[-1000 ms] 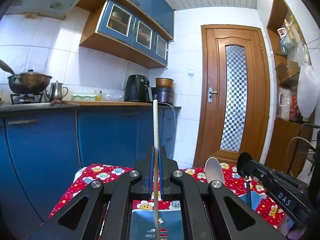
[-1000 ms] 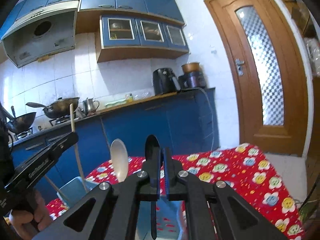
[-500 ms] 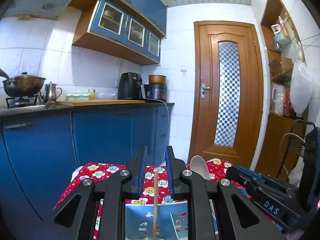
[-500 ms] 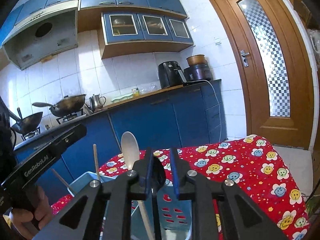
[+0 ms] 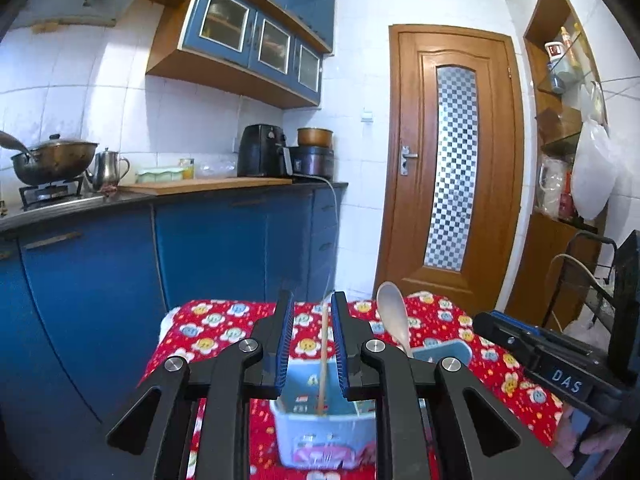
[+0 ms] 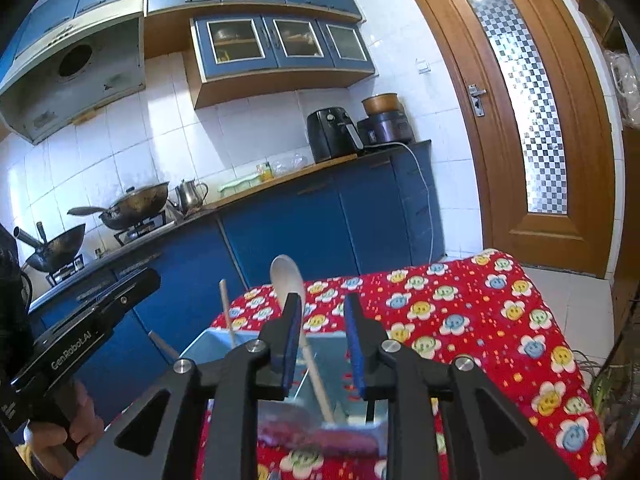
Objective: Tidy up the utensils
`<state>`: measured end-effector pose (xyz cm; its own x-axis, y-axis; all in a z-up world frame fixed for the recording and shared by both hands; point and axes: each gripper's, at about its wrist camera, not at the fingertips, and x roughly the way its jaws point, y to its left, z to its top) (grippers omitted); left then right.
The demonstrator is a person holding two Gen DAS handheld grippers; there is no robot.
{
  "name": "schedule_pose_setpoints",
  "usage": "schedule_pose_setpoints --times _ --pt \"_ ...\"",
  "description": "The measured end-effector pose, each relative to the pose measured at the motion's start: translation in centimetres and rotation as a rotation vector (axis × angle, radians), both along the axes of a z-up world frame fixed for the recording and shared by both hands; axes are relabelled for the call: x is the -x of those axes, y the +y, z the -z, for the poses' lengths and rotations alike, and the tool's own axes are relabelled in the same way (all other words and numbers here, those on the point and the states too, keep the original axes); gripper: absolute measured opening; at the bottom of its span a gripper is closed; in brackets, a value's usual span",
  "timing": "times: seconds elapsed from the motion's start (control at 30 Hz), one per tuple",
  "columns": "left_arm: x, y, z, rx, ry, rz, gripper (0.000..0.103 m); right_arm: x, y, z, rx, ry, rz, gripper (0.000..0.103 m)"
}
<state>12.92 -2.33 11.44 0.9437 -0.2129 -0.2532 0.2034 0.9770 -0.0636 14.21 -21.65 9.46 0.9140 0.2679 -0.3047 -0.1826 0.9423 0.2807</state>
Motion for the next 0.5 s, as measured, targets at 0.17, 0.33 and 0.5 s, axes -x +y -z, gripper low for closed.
schedule_pose_setpoints --times 0.17,0.33,0.5 --pt "1.5 0.7 0.2 -0.016 0.068 0.022 0.022 2.2 0.3 -0.2 0.009 0.048 -0.001 0.026" --pt "3.0 0.9 0.8 -0.053 0.147 0.035 0.032 4.7 0.6 0.1 0.027 0.113 0.01 0.029" --pt "4.4 0.8 1.7 -0.083 0.21 0.066 0.037 6.6 0.8 0.9 0.045 0.172 0.009 0.031"
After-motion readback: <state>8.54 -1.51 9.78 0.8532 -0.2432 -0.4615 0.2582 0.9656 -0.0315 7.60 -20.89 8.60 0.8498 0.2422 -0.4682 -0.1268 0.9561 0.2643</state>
